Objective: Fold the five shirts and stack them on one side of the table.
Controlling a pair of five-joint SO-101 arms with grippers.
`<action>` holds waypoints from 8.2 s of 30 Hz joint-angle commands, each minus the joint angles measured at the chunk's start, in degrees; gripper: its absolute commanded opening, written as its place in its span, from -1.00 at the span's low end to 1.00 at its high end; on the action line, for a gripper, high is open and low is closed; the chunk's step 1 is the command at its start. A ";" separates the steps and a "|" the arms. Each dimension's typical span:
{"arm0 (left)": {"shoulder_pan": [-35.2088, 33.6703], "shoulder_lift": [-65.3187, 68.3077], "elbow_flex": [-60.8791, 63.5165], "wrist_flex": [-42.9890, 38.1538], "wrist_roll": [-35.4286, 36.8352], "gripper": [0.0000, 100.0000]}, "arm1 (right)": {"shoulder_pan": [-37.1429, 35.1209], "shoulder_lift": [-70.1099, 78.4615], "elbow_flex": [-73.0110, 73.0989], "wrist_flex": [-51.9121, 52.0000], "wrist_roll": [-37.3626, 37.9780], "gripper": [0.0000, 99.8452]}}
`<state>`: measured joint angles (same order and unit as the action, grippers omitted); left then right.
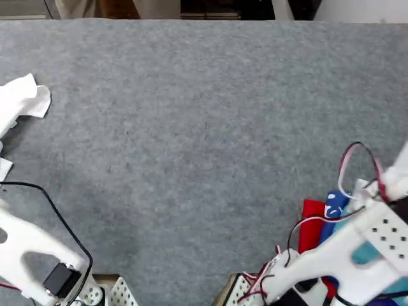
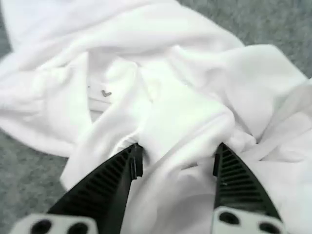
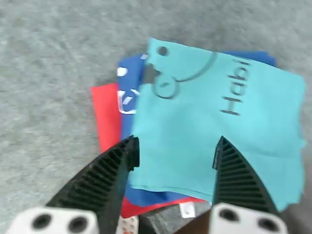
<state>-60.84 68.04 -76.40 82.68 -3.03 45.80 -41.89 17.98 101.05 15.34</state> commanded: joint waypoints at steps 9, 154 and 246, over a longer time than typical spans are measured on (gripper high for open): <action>-0.97 9.54 -10.64 4.22 0.70 -0.88 | -6.46 -1.71 5.85 1.05 -2.99 -0.49; 45.27 -124.18 141.80 -31.74 -3.78 -0.72 | -54.90 95.08 -65.01 -18.02 -7.82 -0.98; 40.79 -50.42 84.75 -28.75 29.19 -0.72 | -61.67 57.10 -22.11 -21.98 16.18 -0.97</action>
<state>-19.69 18.11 10.73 54.46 25.71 -20.57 19.47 -4.00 80.04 30.55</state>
